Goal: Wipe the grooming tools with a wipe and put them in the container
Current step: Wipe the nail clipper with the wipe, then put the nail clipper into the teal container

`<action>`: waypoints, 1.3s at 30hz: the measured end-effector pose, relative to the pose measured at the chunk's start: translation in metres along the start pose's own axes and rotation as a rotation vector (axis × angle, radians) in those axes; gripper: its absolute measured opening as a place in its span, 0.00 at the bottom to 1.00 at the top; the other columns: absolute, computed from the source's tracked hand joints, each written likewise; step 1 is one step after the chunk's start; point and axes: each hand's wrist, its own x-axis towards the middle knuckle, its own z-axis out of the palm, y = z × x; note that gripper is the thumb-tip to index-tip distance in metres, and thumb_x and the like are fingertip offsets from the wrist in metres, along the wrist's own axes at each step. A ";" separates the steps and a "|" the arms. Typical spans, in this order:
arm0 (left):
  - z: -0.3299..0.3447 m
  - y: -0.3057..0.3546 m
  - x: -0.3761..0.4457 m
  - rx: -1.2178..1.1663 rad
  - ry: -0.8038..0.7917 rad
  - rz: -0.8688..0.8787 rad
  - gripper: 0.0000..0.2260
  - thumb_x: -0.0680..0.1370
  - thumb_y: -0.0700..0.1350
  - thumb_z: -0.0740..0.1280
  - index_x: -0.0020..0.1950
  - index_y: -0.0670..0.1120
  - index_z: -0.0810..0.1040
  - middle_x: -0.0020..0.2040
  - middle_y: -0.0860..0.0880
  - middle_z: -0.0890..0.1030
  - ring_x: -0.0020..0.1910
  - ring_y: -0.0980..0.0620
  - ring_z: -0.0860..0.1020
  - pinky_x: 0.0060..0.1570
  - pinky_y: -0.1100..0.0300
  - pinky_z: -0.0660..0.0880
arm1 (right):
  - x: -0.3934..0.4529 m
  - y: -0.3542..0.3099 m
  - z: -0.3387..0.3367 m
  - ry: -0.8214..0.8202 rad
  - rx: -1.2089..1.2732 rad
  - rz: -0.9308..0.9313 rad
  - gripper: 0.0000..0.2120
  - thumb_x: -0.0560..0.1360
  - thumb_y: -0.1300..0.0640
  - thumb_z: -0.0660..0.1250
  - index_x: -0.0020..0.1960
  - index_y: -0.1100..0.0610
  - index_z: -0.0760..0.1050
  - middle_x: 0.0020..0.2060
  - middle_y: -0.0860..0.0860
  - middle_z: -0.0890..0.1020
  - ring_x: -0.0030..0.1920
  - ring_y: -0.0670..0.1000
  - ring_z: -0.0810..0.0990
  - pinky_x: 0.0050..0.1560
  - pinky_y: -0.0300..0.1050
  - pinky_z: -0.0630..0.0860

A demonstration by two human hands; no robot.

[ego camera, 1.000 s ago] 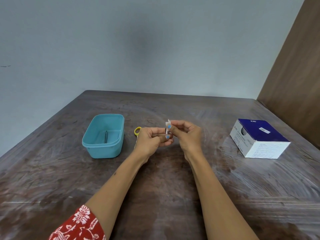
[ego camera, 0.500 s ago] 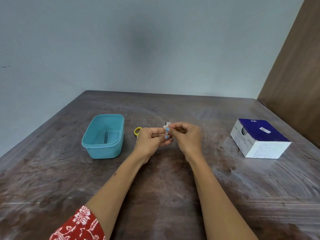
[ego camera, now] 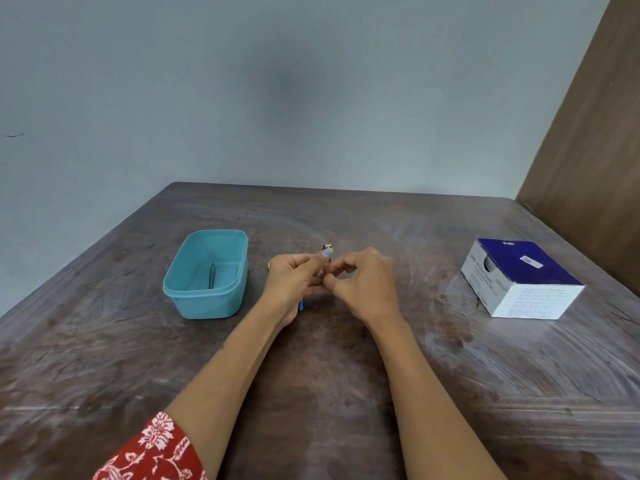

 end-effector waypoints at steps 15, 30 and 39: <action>-0.015 0.024 -0.016 0.291 0.269 0.432 0.04 0.75 0.45 0.68 0.44 0.50 0.82 0.38 0.48 0.84 0.39 0.51 0.83 0.43 0.55 0.81 | -0.001 0.002 0.000 0.132 0.053 -0.003 0.04 0.63 0.58 0.74 0.33 0.52 0.80 0.33 0.46 0.81 0.40 0.48 0.79 0.43 0.43 0.74; -0.091 0.077 -0.010 1.455 0.582 -0.082 0.04 0.72 0.42 0.66 0.45 0.43 0.74 0.46 0.44 0.80 0.47 0.45 0.78 0.40 0.56 0.72 | -0.003 0.004 0.000 0.128 0.089 0.112 0.07 0.65 0.54 0.74 0.33 0.47 0.76 0.33 0.48 0.81 0.38 0.49 0.80 0.41 0.47 0.78; -0.077 0.071 -0.004 1.735 0.540 -0.157 0.10 0.75 0.40 0.62 0.55 0.44 0.75 0.55 0.46 0.79 0.55 0.47 0.77 0.46 0.59 0.71 | -0.004 0.003 0.001 0.142 0.103 0.123 0.08 0.66 0.54 0.74 0.32 0.48 0.76 0.30 0.46 0.81 0.36 0.47 0.80 0.38 0.44 0.77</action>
